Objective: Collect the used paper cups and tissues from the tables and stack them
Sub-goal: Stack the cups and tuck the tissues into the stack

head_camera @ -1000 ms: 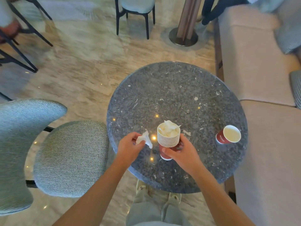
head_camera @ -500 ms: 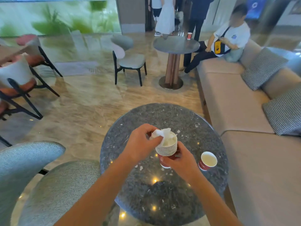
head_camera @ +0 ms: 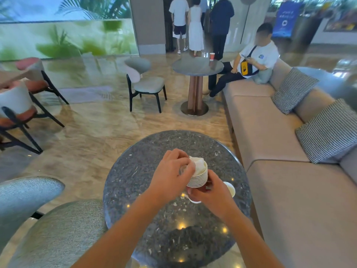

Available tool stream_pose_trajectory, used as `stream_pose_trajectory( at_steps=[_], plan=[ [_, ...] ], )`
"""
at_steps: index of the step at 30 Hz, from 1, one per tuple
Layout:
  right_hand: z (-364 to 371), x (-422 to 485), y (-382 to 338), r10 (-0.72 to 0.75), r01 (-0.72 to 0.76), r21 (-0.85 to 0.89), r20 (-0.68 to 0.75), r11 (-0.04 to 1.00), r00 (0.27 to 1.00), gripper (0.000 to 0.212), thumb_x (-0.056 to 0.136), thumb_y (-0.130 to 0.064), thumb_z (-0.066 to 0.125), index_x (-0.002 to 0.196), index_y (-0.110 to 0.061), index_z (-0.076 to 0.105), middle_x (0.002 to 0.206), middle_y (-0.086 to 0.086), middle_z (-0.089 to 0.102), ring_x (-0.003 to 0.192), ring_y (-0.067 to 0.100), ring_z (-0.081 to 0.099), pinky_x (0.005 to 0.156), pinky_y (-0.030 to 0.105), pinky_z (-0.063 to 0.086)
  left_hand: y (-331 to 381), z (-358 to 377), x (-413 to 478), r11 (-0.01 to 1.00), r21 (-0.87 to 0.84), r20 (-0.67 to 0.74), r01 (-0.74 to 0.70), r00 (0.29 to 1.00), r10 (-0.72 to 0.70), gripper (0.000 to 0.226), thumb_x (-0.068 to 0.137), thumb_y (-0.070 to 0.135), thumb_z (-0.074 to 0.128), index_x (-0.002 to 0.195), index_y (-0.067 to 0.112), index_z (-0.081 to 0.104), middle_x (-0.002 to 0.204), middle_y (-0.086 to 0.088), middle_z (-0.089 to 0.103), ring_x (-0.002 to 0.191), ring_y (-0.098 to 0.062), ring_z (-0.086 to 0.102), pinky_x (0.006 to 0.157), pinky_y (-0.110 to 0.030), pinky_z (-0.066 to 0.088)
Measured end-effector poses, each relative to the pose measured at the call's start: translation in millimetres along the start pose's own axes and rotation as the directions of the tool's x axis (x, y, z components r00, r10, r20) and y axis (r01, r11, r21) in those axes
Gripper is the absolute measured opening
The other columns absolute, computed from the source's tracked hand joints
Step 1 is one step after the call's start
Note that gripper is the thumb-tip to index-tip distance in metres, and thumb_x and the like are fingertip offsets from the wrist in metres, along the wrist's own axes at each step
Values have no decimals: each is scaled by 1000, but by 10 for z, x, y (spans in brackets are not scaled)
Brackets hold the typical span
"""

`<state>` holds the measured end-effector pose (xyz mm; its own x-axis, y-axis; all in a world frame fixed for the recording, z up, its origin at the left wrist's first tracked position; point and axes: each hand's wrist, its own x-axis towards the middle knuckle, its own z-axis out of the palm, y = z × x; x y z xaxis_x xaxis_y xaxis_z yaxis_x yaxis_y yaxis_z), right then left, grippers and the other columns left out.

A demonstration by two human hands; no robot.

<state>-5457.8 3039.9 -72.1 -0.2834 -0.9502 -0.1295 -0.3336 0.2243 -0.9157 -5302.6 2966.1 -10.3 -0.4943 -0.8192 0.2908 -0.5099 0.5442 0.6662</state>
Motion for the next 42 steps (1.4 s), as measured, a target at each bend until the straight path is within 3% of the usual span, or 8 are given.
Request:
stream_pose_trajectory(
  at_steps=[5,10,13,17,26,31,38,42],
  plan=[
    [-163,-97,107,-27,27,-18,22,999,999,59,64,-51,89,116,-38,63,102,-18,77,93,3,73,88,43,62,84,159,-43,996,-14,66,93,994,-92,20,90,31,57,94,24,75,134,13,49,127,-6,36,107,-30,32],
    [-238,-180,131,-66,67,-31,34,997,997,55,71,-38,91,117,-38,63,102,-18,77,92,3,73,87,38,62,182,225,-97,968,-145,24,206,979,-204,19,77,18,71,91,29,65,126,14,51,126,-7,44,100,-26,38],
    [-252,-193,117,-65,66,-21,55,998,996,57,70,-38,91,119,-39,62,102,-19,76,94,4,74,88,39,62,233,191,-112,964,-138,-21,226,973,-231,24,75,19,73,91,32,61,125,14,51,124,-7,46,92,-16,35],
    [-230,-188,95,-84,85,-16,68,996,994,57,72,-36,91,120,-38,61,103,-20,76,95,3,73,88,38,63,257,137,-145,963,-38,17,265,964,-265,5,84,34,72,87,30,71,145,10,45,134,-10,39,104,-29,30],
    [-202,-93,73,-95,97,-17,88,995,992,60,68,-46,91,119,-43,60,104,-21,75,97,3,72,90,41,61,184,149,-138,969,-9,142,246,960,-242,49,97,59,40,104,28,77,149,14,43,139,-6,30,113,-38,28],
    [-150,-27,42,-95,95,13,69,995,993,67,64,-58,88,123,-45,59,108,-21,75,100,3,72,92,43,61,115,44,-116,989,-57,11,135,991,-134,35,97,53,48,104,31,74,136,18,52,128,0,42,105,-33,40],
    [-23,93,-110,-107,106,19,78,994,991,54,71,-44,90,116,-45,61,105,-28,73,99,-3,70,91,35,60,5,-233,-23,988,-148,-188,46,979,-74,21,98,37,55,97,26,73,111,19,65,109,1,59,84,-19,47],
    [106,215,-161,-98,94,45,96,995,991,50,73,-42,90,112,-47,59,106,-30,72,99,-3,70,89,30,60,-223,-422,-8,988,-130,-213,77,972,-104,19,97,38,54,97,29,70,98,19,68,96,-1,63,78,-27,54]
  ],
)
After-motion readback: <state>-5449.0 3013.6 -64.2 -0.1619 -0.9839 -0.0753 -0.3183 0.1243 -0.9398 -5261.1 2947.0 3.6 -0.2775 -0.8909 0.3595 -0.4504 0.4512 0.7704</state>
